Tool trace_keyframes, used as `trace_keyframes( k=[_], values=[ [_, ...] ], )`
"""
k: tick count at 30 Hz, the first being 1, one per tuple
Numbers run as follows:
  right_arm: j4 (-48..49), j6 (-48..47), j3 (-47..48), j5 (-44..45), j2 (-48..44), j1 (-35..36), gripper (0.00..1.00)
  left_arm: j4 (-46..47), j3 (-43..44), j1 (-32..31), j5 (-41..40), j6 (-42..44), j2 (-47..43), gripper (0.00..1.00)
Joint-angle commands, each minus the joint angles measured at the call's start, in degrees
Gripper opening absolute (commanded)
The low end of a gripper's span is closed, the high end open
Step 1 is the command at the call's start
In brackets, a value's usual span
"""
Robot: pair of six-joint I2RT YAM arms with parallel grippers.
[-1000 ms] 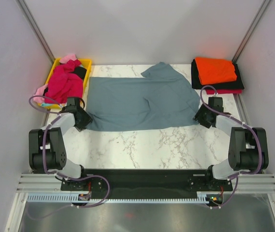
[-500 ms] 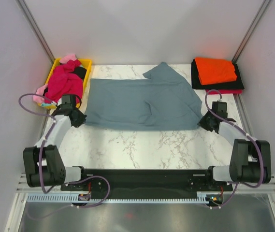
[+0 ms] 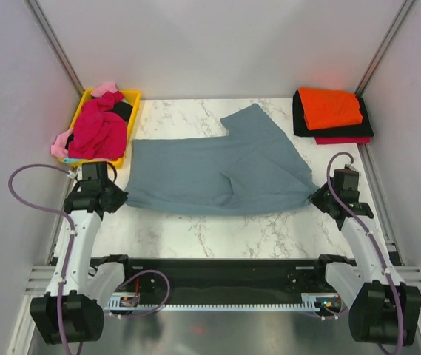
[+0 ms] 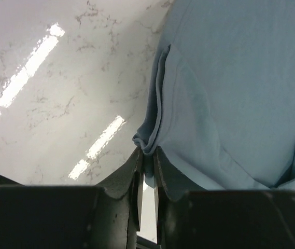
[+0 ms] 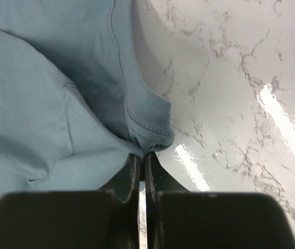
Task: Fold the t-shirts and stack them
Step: Fold the tshirt
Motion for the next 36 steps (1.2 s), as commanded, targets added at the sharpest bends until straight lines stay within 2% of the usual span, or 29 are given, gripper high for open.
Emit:
trace_keyframes(
  k=[1, 11, 12, 13, 14, 15, 16, 17, 20, 22, 23, 25, 26, 27, 28, 29, 30, 31, 32, 33, 34, 35, 36],
  values=[
    [-5.84, 1.22, 0.30, 1.78, -5.91, -0.70, 0.00, -5.55, 1.50, 0.65, 2.72, -2.21, -3.66, 0.19],
    [-15.60, 6.40, 1.01, 1.87, -15.85, -0.61, 0.02, -12.76, 3.00, 0.65, 4.57, -0.28, -11.31, 0.21],
    [-16.22, 6.75, 1.01, 1.87, -17.16, -0.61, 0.07, -13.11, 3.09, 0.65, 4.65, 0.33, -11.66, 0.21],
    [-16.92, 6.93, 1.01, 2.04, -17.78, -0.70, 0.16, -13.38, 3.35, 0.65, 4.92, 0.77, -12.19, 0.21],
    [-17.62, 7.02, 1.18, 2.22, -18.22, -0.61, 0.53, -13.47, 3.61, 0.65, 5.70, 1.30, -12.97, 0.23],
    [-19.02, 7.19, 1.44, 3.09, -18.92, -0.61, 0.75, -13.29, 4.14, 0.56, 6.15, 2.69, -13.16, 0.36],
    [-19.82, 7.20, 2.23, 3.71, -19.28, -0.61, 0.98, -12.94, 5.62, 0.65, 6.41, 3.75, -13.24, 0.43],
    [-21.13, 7.11, 2.85, 4.67, -19.71, -0.61, 0.98, -11.38, 6.33, 0.65, 9.37, 5.15, -13.07, 0.54],
    [-22.11, 8.33, 4.69, 7.05, -20.24, -0.70, 0.98, -9.26, 8.88, 0.65, 12.12, 10.87, -11.41, 0.59],
    [-21.50, 8.60, 6.28, 6.80, -20.42, -0.70, 0.98, -7.94, 9.24, 0.56, 12.83, 14.82, -10.35, 0.59],
    [-17.49, 7.91, 6.46, 5.49, -20.07, -0.61, 0.98, -6.80, 9.15, 0.56, 13.26, 16.93, -9.39, 0.59],
    [-10.02, 4.59, 6.02, -3.17, -18.33, -0.61, 0.98, -5.65, 8.80, 0.65, 13.71, 18.35, -8.59, 0.59],
    [-3.37, 3.17, 6.80, -5.92, -12.57, -0.52, 0.98, -4.60, 8.54, 0.56, 15.45, 18.79, -8.33, 0.59],
    [-1.56, 1.67, 8.46, -7.00, -8.34, 0.26, 0.98, -3.29, 8.36, 0.65, 16.77, 19.75, -7.89, 0.59],
    [-0.85, 0.18, 14.66, -6.83, -3.16, 1.22, 0.98, -2.32, 8.10, 0.65, 17.92, 20.11, -7.62, 0.59],
    [-1.62, -3.32, 18.98, -3.96, 7.42, 2.63, 0.98, -1.44, 7.66, 0.56, 19.67, 20.37, -7.62, 0.59],
    [-1.98, -5.09, 23.55, -2.19, 12.83, 5.16, 0.98, 0.49, 7.22, 0.56, 20.90, 20.29, -7.53, 0.59],
    [-2.51, -6.50, 33.25, -0.26, 18.02, 7.89, 0.98, 1.46, 5.74, 0.56, 22.13, 20.11, -7.36, 0.59],
    [-4.86, -8.78, 38.66, 2.98, 28.25, 9.04, 0.98, 2.34, 4.94, 0.56, 23.54, 19.33, -7.18, 0.59],
    [-6.10, -9.84, 44.11, 3.88, 33.40, 10.97, 0.98, 2.87, 4.41, 0.48, 23.73, 18.80, -7.09, 0.58],
    [-8.72, -10.99, 55.30, 4.41, 38.24, 11.51, 0.98, 4.10, 3.36, 0.48, 24.16, 18.53, -6.83, 0.58],
    [-9.97, -11.95, 60.81, 5.72, 47.34, 11.95, 0.98, 4.02, 3.44, 0.48, 24.17, 18.88, -6.66, 0.57],
    [-10.85, -12.66, 71.04, 5.82, 51.87, 12.65, 0.98, 4.11, 3.53, 0.48, 23.99, 18.88, -6.65, 0.57]
  ],
)
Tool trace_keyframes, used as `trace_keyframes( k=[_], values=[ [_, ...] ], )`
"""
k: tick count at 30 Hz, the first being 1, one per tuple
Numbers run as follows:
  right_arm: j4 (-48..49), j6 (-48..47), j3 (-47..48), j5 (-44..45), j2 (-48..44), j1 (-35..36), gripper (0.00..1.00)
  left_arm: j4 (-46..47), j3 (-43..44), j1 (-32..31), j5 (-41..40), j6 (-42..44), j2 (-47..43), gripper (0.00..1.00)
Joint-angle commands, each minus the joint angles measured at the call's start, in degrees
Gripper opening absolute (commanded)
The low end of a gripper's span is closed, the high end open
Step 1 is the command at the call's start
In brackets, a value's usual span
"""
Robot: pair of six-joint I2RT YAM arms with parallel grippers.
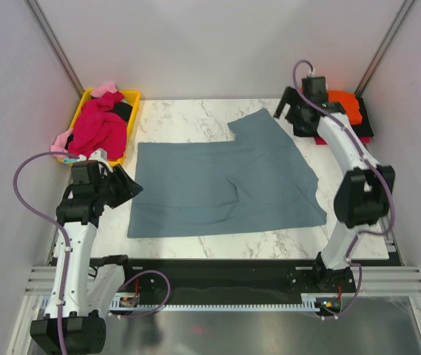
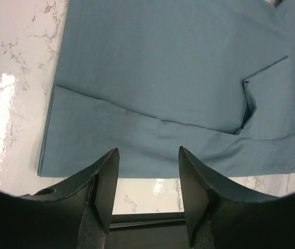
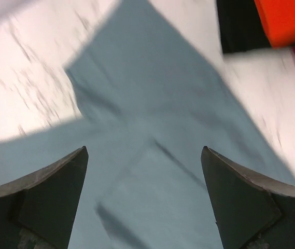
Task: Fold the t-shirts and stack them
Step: Fold the tshirt
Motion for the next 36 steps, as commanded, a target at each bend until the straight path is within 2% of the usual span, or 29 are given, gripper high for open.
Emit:
trace_keyframes(
  k=[1, 4, 5, 6, 7, 9, 13, 19, 29, 32, 33, 35, 36],
  values=[
    [-2.72, -6.83, 21.83, 3.55, 14.34, 1.93, 0.98, 4.18, -0.76, 0.21, 3.12, 2.36, -0.18, 0.57],
    [-3.26, -10.00, 39.51, 3.19, 33.12, 2.45, 0.98, 4.26, -0.93, 0.13, 2.68, 2.18, -1.32, 0.55],
    [-3.09, -10.61, 43.47, 3.37, 36.50, 2.46, 0.98, 4.35, -0.93, 0.21, 2.41, 1.92, -1.68, 0.55],
    [-3.00, -11.83, 51.51, 3.11, 39.84, 2.46, 0.98, 4.35, -1.11, 0.13, 2.24, 1.91, -1.94, 0.55],
    [-2.65, -12.02, 55.16, 3.29, 45.70, 2.46, 0.98, 4.26, -1.20, 0.21, 2.06, 1.91, -2.29, 0.55],
    [-0.20, -12.28, 60.97, 2.85, 49.96, 2.54, 0.98, 4.53, -1.28, 0.13, 1.80, 1.74, -3.70, 0.55],
    [9.46, -12.90, 61.60, 5.91, 56.37, 3.25, 0.97, 4.96, -1.55, 0.21, 1.18, 1.48, -5.72, 0.55],
    [14.74, -12.37, 64.69, 6.28, 62.80, 3.42, 0.95, 5.14, -1.81, 0.21, 1.09, 1.39, -5.72, 0.55],
    [14.67, -14.39, 63.02, 7.24, 65.01, 6.41, 0.85, 5.14, -1.72, 0.21, 1.09, 1.48, -5.99, 0.54],
    [14.58, -14.48, 61.53, 8.21, 64.48, 6.41, 0.78, 5.23, -1.81, -0.05, 1.09, 1.48, -6.16, 0.54],
    [14.58, -14.48, 61.52, 8.30, 64.57, 6.32, 0.68, 5.14, -1.81, 0.04, 1.09, 1.39, -6.16, 0.54],
    [14.40, -14.13, 61.52, 8.65, 64.57, 6.41, 0.58, 5.14, -1.72, -0.05, 1.01, 1.39, -6.25, 0.54],
    [14.40, -14.13, 61.26, 8.82, 64.48, 6.41, 0.49, 5.14, -1.81, -0.14, 1.01, 1.39, -6.25, 0.54]
  ],
)
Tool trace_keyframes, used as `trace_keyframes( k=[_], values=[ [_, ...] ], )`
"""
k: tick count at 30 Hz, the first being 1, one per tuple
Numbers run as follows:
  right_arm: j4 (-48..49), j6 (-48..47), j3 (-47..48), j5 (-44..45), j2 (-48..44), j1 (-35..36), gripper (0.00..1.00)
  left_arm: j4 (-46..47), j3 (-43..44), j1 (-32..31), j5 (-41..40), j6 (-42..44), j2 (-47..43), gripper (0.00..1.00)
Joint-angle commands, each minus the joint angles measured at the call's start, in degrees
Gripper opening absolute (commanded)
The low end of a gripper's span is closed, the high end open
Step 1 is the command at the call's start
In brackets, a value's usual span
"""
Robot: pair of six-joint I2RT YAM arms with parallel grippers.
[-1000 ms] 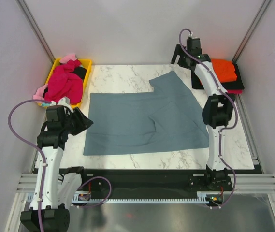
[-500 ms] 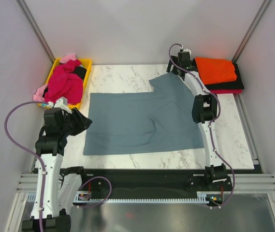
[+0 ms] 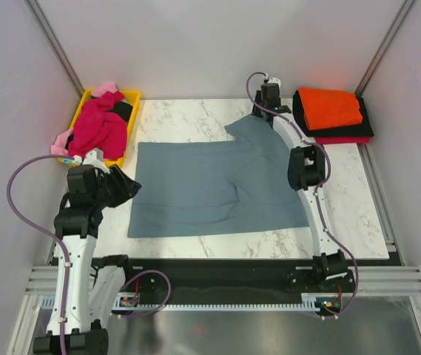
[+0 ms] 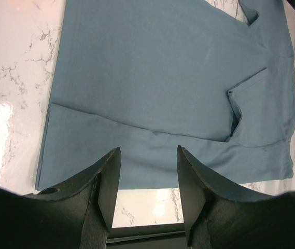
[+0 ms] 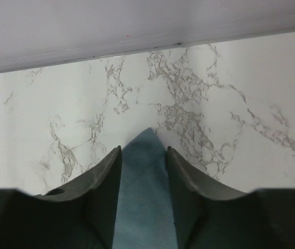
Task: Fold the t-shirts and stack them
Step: Fold the tshirt
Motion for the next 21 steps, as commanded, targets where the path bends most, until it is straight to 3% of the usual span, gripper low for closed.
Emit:
trace_keyframes(
  k=[1, 5, 6, 7, 12, 16, 21],
  values=[
    [-0.66, 0.30, -1.05, 1.24, -0.45, -0.19, 0.45, 1.95, -0.20, -0.12, 0.28, 1.34, -0.50, 0.54],
    [0.04, 0.03, -1.41, 2.56, -0.19, -0.54, 0.20, 1.86, -0.28, -0.12, 0.20, 1.26, -0.41, 0.54],
    [0.31, 0.29, -1.41, 2.39, -0.11, -0.80, 0.03, 1.86, -0.37, -0.12, 0.20, 1.17, -0.33, 0.54],
    [0.57, 0.56, -1.41, 2.30, 0.16, -1.07, 0.00, 1.86, -0.28, -0.12, 0.02, 1.17, -0.06, 0.55],
    [2.23, 2.22, -4.99, 1.42, -2.38, -2.30, 0.00, 1.86, -0.37, -0.03, -0.59, 1.08, 0.82, 0.55],
    [9.77, 4.76, -14.31, 1.07, -12.64, -2.21, 0.00, 2.30, -0.28, -0.11, -2.17, 0.99, 2.57, 0.55],
    [12.78, 8.64, -23.97, 0.98, -19.52, -2.21, 0.00, 6.34, 5.59, -0.38, -4.37, 1.61, 16.09, 0.54]
  ],
)
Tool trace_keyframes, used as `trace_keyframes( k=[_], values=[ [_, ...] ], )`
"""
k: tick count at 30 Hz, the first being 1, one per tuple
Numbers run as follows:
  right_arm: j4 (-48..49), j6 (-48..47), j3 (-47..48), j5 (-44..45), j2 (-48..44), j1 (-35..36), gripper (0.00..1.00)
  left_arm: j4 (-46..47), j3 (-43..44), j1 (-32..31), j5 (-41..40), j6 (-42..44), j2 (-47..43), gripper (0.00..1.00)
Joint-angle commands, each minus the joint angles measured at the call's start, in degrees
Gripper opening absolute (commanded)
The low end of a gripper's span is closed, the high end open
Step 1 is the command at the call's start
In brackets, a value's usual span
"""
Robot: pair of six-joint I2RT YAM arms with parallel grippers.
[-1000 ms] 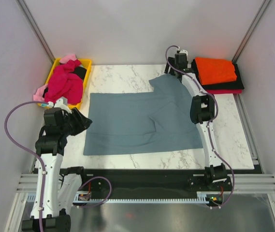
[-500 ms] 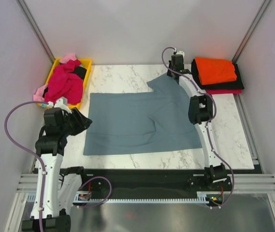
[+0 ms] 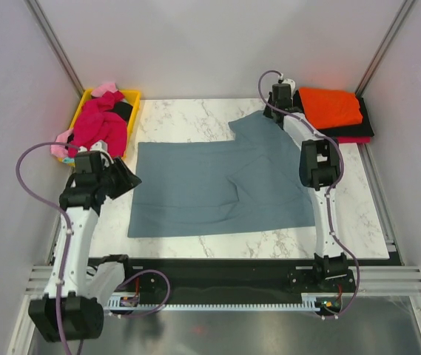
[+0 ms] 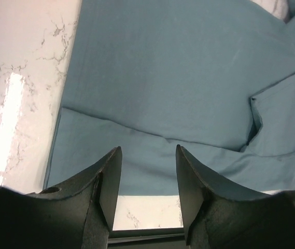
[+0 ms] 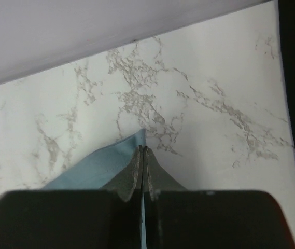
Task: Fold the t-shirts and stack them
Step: Fold the tshirt
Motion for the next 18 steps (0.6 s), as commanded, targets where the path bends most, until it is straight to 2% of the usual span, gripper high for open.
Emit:
trace_keyframes(
  k=[1, 3, 6, 7, 8, 10, 12, 13, 18],
  values=[
    [8.55, 5.18, -6.74, 0.78, -10.25, 0.19, 0.00, 5.45, 5.88, -0.27, -3.47, 1.61, 9.82, 0.53],
    [13.74, 5.64, -14.80, 0.87, -12.72, 0.19, 0.00, 6.86, 11.42, -1.14, -4.45, 1.69, 18.41, 0.49],
    [13.52, 4.76, -12.66, 0.08, -12.21, 0.11, 0.00, 7.38, 20.46, -4.40, -10.23, 1.70, 27.13, 0.48],
    [12.90, 4.50, -12.39, -0.27, -12.04, 0.19, 0.00, 7.21, 23.01, -6.49, -14.43, 0.91, 32.91, 0.48],
    [13.07, 4.76, -12.65, -0.97, -12.21, 0.19, 0.00, 6.69, 28.34, -7.47, -15.17, 0.12, 36.62, 0.48],
    [14.38, 5.28, -14.58, -2.11, -12.99, 0.19, 0.00, 5.72, 33.21, -7.65, -17.27, -1.90, 45.48, 0.48],
    [15.35, 6.51, -16.95, -3.60, -13.61, 0.19, 0.00, 5.28, 40.15, -7.65, -22.44, -2.52, 50.52, 0.49],
    [16.14, 6.69, -17.40, -4.13, -14.05, 0.11, 0.00, 4.75, 42.35, -7.48, -25.51, -2.70, 56.29, 0.51],
    [16.85, 6.78, -18.89, -5.37, -15.20, 0.02, 0.00, -2.01, 60.90, -7.65, -26.25, -3.66, 73.46, 0.51]
  ],
)
